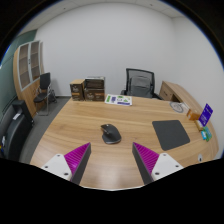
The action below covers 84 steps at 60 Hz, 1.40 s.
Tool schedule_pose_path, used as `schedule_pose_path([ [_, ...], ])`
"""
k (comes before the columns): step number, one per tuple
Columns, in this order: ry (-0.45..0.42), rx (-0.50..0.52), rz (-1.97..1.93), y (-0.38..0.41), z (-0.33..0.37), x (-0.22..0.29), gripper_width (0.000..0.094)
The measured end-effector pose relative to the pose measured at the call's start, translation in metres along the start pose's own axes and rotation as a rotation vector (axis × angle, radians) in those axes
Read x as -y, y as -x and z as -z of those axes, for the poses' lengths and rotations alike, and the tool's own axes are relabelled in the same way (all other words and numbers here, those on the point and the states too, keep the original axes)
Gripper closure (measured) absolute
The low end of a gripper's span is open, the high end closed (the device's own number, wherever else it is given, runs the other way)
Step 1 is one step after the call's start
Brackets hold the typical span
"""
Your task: Arrange mouse
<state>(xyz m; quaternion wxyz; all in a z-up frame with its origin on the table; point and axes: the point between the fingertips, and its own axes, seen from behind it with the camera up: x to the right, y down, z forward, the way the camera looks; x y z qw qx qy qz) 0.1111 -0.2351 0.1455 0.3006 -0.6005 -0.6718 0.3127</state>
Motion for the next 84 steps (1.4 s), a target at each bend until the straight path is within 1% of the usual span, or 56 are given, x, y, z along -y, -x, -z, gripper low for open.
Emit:
schedule_pose_path([
  [9, -0.002, -0.026, 0.032, 0.007, -0.042, -0.003, 0.0074],
  [21, 0.016, -0.035, 0.033, 0.010, -0.092, -0.012, 0.0075],
  [40, 0.053, -0.059, 0.013, 0.000, -0.160, -0.021, 0.0077],
  [50, 0.069, -0.091, 0.009, -0.011, -0.196, -0.022, 0.0073],
  [54, 0.070, -0.099, 0.004, -0.015, -0.207, -0.020, 0.0070],
  [60, 0.068, -0.074, -0.024, -0.013, -0.220, -0.014, 0.0076],
  [70, 0.054, -0.088, -0.027, -0.022, -0.238, -0.001, 0.0073],
  [76, 0.064, -0.082, -0.051, -0.025, -0.246, 0.002, 0.0075],
  [81, 0.073, -0.071, -0.082, -0.026, -0.250, 0.002, 0.0090],
  [84, 0.080, -0.056, -0.098, -0.024, -0.250, 0.001, 0.0120],
])
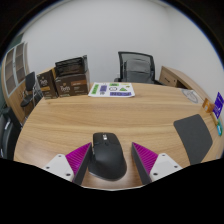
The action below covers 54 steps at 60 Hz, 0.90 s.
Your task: Arrange mouse
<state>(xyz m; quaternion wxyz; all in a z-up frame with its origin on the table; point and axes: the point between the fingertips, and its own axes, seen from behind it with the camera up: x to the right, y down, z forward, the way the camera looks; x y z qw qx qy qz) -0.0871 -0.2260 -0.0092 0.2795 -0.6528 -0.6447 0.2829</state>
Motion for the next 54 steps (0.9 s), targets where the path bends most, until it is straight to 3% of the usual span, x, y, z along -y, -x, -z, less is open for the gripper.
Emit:
schedule_pose_path([
  [5, 0.005, 0.021, -0.019, 0.005, 0.000, -0.001, 0.0227],
  [8, 0.004, 0.034, -0.025, 0.007, 0.000, -0.001, 0.0353],
  [22, 0.015, 0.024, -0.012, 0.004, 0.001, -0.001, 0.0522],
  [42, 0.034, 0.039, 0.016, 0.009, 0.027, 0.002, 0.0562],
  [54, -0.035, 0.068, 0.027, -0.012, 0.075, 0.056, 0.0563],
])
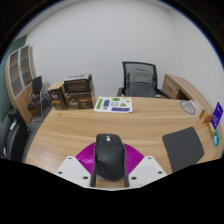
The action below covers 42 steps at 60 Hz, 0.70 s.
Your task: Arrange mouse
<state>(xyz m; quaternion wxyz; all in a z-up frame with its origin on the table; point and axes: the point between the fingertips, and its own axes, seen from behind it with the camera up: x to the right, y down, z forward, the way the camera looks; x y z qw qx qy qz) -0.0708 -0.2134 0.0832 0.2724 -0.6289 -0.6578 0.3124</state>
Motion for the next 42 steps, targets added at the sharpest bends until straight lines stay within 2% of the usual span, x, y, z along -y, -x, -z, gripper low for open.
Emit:
schedule_pose_path([
  [8, -0.074, -0.023, -0.034, -0.054, 0.033, 0.057, 0.0562],
  [19, -0.139, -0.140, -0.068, -0.174, 0.057, 0.101, 0.0563],
  [31, -0.107, -0.241, -0.122, -0.291, 0.045, 0.069, 0.0566],
  [42, -0.027, -0.252, -0.173, -0.338, 0.007, 0.004, 0.0565],
])
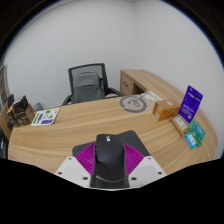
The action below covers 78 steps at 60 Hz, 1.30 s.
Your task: Arrange mouse
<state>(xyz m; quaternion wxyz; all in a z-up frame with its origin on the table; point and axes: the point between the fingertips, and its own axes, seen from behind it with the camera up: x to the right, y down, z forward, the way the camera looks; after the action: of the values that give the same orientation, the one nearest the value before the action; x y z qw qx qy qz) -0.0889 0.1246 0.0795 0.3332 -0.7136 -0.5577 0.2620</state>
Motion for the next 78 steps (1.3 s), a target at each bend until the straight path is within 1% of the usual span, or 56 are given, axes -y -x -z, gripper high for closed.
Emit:
schedule_pose_path([
  [6, 0.037, 0.022, -0.015, -0.006, -0.018, -0.029, 0.0563],
  [19, 0.078, 0.015, -0.009, -0.010, -0.045, -0.066, 0.0566],
  [25, 0.090, 0.014, -0.022, -0.010, -0.048, -0.076, 0.0556],
  [28, 0.078, 0.011, -0.025, -0.010, -0.049, -0.075, 0.0551],
  [31, 0.079, 0.013, -0.022, -0.009, -0.048, -0.075, 0.0522],
  [37, 0.082, 0.011, -0.023, -0.008, -0.049, -0.075, 0.0503],
  [41, 0.086, 0.018, -0.025, -0.007, -0.048, -0.076, 0.0220],
  [43, 0.078, 0.026, -0.027, -0.005, -0.046, -0.072, 0.0059],
  [46, 0.064, 0.026, -0.033, -0.006, -0.041, -0.066, 0.0098],
  [49, 0.055, 0.018, -0.028, -0.007, -0.034, -0.061, 0.0077],
  [55, 0.057, -0.007, -0.013, -0.013, -0.003, -0.052, 0.0074],
  [59, 0.053, 0.004, -0.005, -0.009, 0.030, -0.044, 0.0075],
  [65, 0.026, 0.031, 0.014, -0.002, 0.096, -0.029, 0.0073],
  [78, -0.010, 0.026, 0.080, 0.005, 0.251, -0.021, 0.0083],
])
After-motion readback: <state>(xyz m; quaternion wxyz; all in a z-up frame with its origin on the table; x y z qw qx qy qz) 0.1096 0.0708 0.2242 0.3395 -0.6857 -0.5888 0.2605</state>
